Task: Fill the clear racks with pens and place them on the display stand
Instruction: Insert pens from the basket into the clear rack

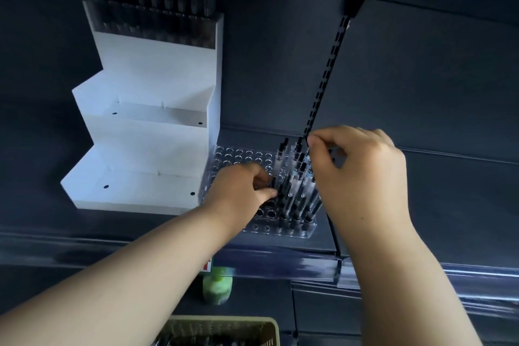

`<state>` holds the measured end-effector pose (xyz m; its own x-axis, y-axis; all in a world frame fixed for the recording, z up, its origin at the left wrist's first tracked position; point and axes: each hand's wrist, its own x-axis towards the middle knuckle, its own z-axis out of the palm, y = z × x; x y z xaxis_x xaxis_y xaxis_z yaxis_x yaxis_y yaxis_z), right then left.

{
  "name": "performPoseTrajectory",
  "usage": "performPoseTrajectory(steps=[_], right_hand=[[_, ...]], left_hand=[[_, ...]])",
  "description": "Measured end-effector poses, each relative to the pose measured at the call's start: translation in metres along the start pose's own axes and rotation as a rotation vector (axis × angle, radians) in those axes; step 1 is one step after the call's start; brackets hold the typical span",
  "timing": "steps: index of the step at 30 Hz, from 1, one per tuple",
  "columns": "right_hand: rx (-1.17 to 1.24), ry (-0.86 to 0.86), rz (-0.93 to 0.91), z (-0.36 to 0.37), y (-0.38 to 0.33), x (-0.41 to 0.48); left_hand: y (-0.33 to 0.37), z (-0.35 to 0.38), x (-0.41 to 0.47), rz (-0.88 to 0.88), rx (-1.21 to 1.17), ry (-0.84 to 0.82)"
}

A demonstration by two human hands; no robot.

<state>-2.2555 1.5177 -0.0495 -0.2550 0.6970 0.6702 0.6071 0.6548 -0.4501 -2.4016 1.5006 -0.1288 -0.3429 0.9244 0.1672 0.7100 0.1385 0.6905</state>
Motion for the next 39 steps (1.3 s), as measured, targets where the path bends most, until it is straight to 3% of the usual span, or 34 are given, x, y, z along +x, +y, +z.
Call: performPoseTrajectory(steps=[7,14,20,24,30,39], right_hand=[[-0.068,-0.039,-0.065,-0.004,-0.015,-0.033],[-0.130,-0.473,-0.149,0.004,-0.037,-0.095],[-0.124,-0.714,0.081,0.005,-0.040,-0.153],[-0.187,-0.882,0.249,0.010,-0.041,-0.192],[-0.265,-1.084,0.395,0.032,-0.048,-0.241],[-0.310,-1.099,0.451,0.062,-0.049,-0.270]], left_hand=[[-0.027,-0.037,-0.065,0.154,0.045,0.213],[-0.055,-0.062,-0.159,0.285,0.353,0.071],[-0.095,-0.054,-0.219,0.074,0.342,-0.122],[-0.115,-0.056,-0.230,-0.011,0.364,-0.138],[-0.131,-0.048,-0.245,-0.183,0.496,-0.321],[-0.142,-0.005,-0.264,-0.330,0.566,-0.484]])
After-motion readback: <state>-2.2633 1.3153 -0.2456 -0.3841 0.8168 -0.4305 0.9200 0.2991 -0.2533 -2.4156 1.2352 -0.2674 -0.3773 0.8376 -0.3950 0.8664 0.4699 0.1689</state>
